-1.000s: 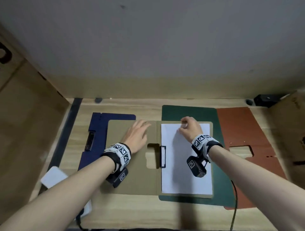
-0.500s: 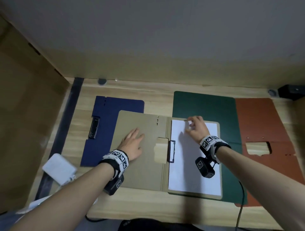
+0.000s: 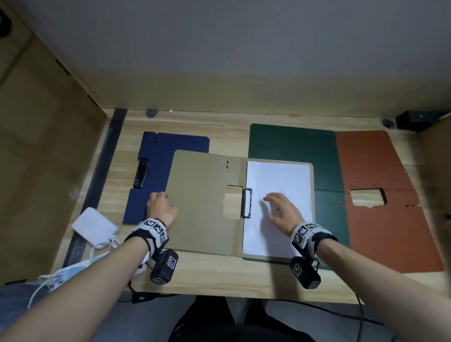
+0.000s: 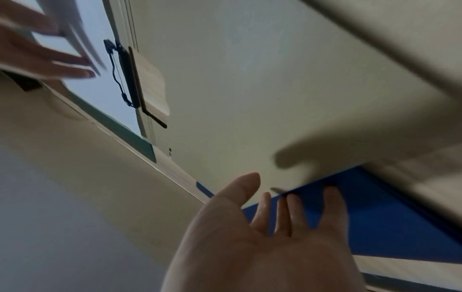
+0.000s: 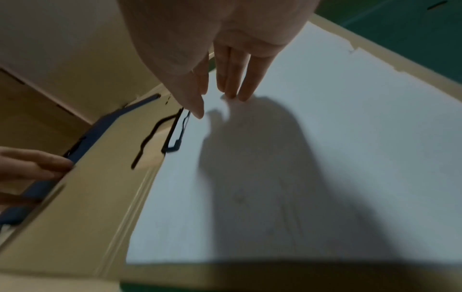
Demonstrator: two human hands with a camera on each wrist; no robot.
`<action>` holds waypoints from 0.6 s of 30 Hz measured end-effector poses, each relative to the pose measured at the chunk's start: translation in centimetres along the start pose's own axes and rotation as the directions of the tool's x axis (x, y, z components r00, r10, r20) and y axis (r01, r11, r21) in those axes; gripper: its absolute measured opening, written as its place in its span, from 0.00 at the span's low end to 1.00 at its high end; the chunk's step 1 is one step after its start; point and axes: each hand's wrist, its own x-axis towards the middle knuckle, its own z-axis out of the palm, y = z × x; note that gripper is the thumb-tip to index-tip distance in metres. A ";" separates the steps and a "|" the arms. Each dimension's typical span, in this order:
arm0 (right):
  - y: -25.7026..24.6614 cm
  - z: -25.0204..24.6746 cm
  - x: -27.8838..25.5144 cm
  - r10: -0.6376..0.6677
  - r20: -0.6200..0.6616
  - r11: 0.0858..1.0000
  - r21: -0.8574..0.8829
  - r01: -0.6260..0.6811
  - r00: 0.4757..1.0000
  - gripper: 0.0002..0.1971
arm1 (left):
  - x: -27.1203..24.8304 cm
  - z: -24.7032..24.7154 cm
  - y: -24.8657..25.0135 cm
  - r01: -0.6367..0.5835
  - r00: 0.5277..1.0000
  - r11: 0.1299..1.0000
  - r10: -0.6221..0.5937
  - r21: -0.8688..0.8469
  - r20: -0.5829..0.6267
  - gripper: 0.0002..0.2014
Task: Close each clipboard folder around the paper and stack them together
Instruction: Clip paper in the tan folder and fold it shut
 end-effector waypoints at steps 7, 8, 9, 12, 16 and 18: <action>0.8 3.2 -2.1 -0.013 0.174 0.975 -0.214 0.051 0.985 0.51 | -1.3 0.3 -0.9 0.252 0.968 0.933 -0.248 -0.256 0.045 0.20; 0.8 3.3 -2.1 -0.005 0.174 0.973 -0.228 0.045 0.985 0.51 | -1.3 0.1 -0.7 0.271 0.962 0.910 -0.271 -0.313 0.044 0.12; 0.6 3.4 -1.9 0.006 0.171 0.972 -0.231 0.035 0.985 0.52 | -1.6 -0.4 -0.5 0.276 0.959 0.890 -0.279 -0.364 0.044 0.04; 0.3 3.3 -1.8 0.030 0.169 0.969 -0.246 0.013 0.985 0.52 | -1.8 -1.8 -0.2 0.252 0.965 0.858 -0.260 -0.448 0.045 0.07; 0.0 3.1 -1.9 0.040 0.162 0.960 -0.281 0.008 0.986 0.52 | -3.2 -4.7 1.8 0.155 0.988 0.843 -0.137 -0.514 0.074 0.11; -0.2 2.8 -1.9 0.015 0.163 0.950 -0.310 0.036 0.987 0.51 | -4.6 -6.1 3.1 0.057 0.995 0.824 0.001 -0.563 0.103 0.11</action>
